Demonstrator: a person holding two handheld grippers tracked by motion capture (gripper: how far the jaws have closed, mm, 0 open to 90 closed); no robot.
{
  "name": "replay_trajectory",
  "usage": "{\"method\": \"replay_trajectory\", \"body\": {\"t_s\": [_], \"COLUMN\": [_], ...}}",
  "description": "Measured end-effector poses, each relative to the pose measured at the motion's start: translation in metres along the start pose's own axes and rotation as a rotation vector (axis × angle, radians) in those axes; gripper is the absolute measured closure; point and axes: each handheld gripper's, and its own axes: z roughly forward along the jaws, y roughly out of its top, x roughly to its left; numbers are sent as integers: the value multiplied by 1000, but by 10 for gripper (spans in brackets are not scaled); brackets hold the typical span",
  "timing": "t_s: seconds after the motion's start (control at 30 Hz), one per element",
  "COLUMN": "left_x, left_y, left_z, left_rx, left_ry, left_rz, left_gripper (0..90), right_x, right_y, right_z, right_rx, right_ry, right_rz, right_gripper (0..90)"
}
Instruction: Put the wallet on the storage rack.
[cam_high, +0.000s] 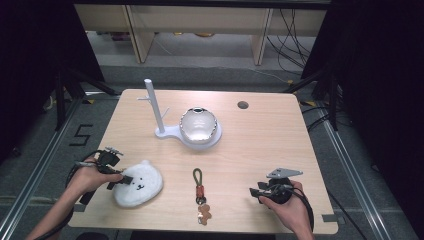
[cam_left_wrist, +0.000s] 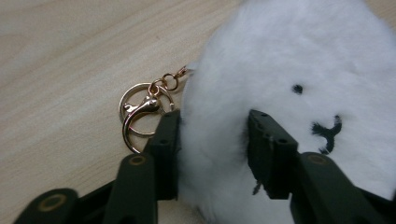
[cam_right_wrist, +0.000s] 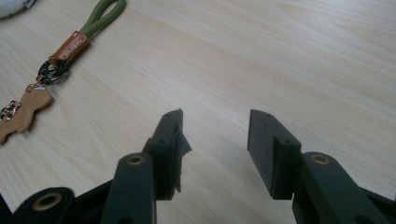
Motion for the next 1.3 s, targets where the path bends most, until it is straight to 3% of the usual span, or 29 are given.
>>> {"method": "replay_trajectory", "body": {"t_s": [0.03, 0.13, 0.17, 0.2, 0.4, 0.43, 0.53, 0.67, 0.7, 0.8, 0.93, 1.03, 1.13, 1.17, 1.2, 1.27, 1.3], "left_x": [-3, -6, -8, -11, -18, -22, -27, -35, -40, -46, -50, -55, -58, -58, -62, -64, -66], "left_y": [-1, -2, -2, -3, -4, -4, -4, -2, 0, 3, 6, 12, 14, 17, 20, 21, 23], "left_z": [-2, -4, -5, -6, -17, -23, -29, -41, -45, -50, -55, -60, -61, -63, -65, -66, -67], "left_rx": [-13, -34, -32, -42, -111, -147, -180, -225, -257, -296, -318, -326, -331, -341, -349, -351, -353], "left_ry": [12, 32, 35, 52, 44, 37, 41, 48, 65, 80, 88, 101, 102, 115, 115, 114, 113], "left_rz": [22, 37, 50, 59, 93, 115, 120, 190, 206, 235, 281, 350, 370, 417, 430, 436, 444], "left_gripper": [682, 755, 769, 769, 794, 795, 795, 795, 795, 795, 795, 794, 794, 794, 794, 795, 794], "right_x": [1, 1, 0, 0, 1, 0, 0, -1, 1, 0, 0, 0, 0, 3, 1, 1, 2], "right_y": [0, 0, 0, 0, 1, 1, 2, 2, 2, 2, 2, 2, 3, 3, 6, 8, 12], "right_z": [0, 0, 1, 1, 0, 0, 0, 1, 0, 0, 0, -1, -2, -2, -1, -4, -3], "right_rx": [6, 4, -6, -6, -11, -10, -12, -24, -23, -28, -35, -46, -50, -52, -74, -65, -86], "right_ry": [7, 6, 5, 5, 3, 3, -1, -1, 3, 7, -1, -1, -2, 0, 5, -6, 0], "right_rz": [13, 14, -8, -8, 8, 5, -4, -16, 2, 2, 4, 9, 8, 38, -7, -11, -31], "right_gripper": [564, 564, 562, 562, 562, 562, 562, 562, 562, 562, 562, 562, 562, 562, 561, 559, 555]}}
